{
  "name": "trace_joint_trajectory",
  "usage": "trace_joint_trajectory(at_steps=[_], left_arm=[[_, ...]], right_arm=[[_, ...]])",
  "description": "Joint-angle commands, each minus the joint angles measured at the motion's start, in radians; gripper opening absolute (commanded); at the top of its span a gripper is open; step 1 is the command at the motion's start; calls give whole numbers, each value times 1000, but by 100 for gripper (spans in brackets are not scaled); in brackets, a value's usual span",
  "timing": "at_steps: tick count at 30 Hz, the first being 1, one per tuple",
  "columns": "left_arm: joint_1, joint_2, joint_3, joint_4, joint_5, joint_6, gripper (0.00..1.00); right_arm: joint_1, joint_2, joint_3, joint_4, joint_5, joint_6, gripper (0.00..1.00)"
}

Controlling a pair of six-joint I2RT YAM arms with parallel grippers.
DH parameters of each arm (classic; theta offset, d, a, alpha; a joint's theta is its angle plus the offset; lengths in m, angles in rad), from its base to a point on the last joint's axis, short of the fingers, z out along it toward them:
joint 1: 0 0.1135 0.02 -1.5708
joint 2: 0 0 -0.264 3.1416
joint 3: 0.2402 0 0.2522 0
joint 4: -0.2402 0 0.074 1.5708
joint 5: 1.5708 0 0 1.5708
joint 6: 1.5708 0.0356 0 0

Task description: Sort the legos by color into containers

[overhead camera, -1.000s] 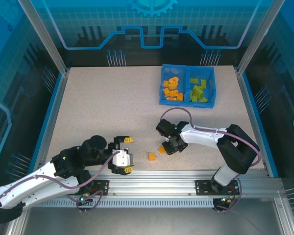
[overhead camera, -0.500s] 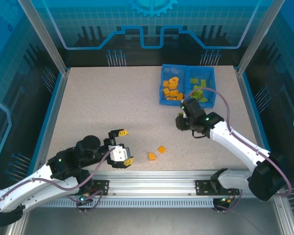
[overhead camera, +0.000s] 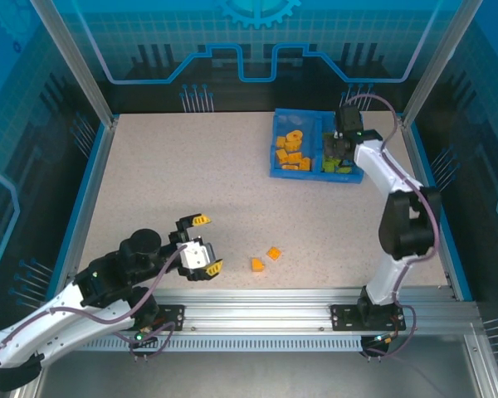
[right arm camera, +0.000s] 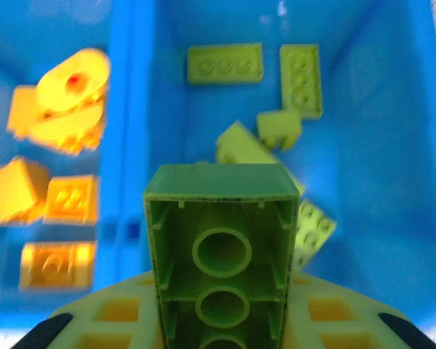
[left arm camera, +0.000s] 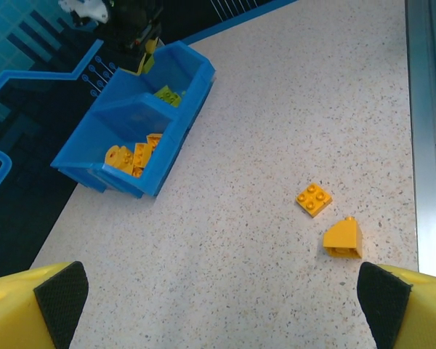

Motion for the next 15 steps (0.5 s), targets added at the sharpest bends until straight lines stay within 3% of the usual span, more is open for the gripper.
trace_joint_trajectory(at_steps=[1,10,15], left_arm=[[10,-13,-29,22,16,-22,99],[15,8,-39,41,-10,-34,99],[44,56,6,92,-33,-229,99]], right_arm=[[-34,128,194,-87,28,-39,24],[-84,490,676,-359,-4,24,39],[-74,469,712,-389,-28,30,55]])
